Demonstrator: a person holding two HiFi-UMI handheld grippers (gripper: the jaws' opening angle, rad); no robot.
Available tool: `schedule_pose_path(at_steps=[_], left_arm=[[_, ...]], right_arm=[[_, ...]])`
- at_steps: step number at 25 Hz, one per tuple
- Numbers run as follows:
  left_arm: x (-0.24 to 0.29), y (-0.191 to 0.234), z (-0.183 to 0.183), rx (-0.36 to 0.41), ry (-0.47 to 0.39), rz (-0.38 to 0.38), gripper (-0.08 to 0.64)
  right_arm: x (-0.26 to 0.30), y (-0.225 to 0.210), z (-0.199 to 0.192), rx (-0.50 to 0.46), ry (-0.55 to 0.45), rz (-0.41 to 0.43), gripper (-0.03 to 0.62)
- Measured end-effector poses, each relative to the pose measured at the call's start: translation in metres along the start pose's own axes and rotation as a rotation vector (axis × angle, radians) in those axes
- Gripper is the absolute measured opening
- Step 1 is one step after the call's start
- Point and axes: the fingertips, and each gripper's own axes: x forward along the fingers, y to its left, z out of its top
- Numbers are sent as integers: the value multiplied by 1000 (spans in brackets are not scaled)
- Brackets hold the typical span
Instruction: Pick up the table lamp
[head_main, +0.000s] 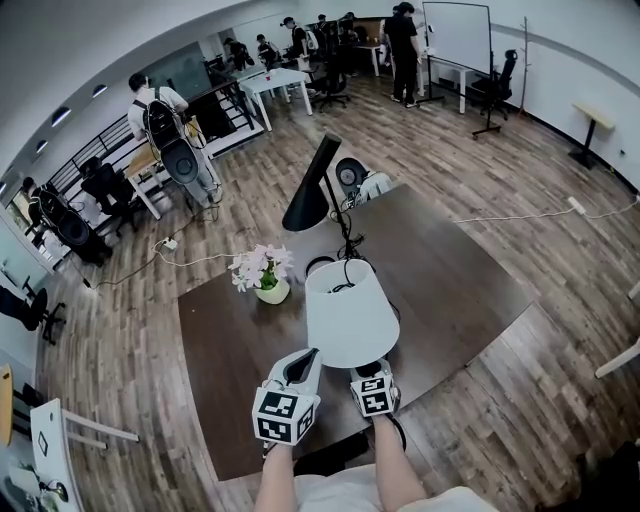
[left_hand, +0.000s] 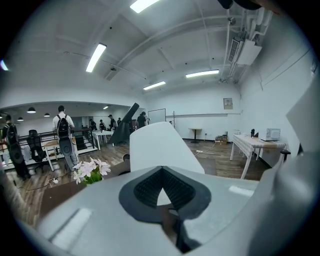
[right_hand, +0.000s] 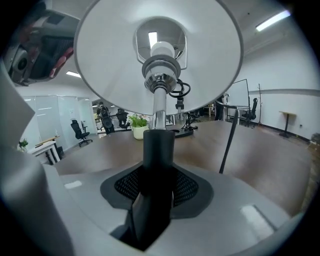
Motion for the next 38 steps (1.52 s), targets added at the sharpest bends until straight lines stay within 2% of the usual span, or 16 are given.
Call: schedule_pose_path(at_steps=[10,23,31,38], left_arm=[[-11,-4,-6,-23,4,9,0],[-13,-42,-4,-54,10,-38,0],[-13,-62,-21,-99,37,-49,0],[-17,-86,-35,-117,44,-72,0]], right_arm=[[-29,-17,18,34,-39,-42,176],[-104,-35,28,46,-43,-49,176],[-155,-43,38,17,-42,-54,176],[-189,-49,37,44,-65,-66,178]])
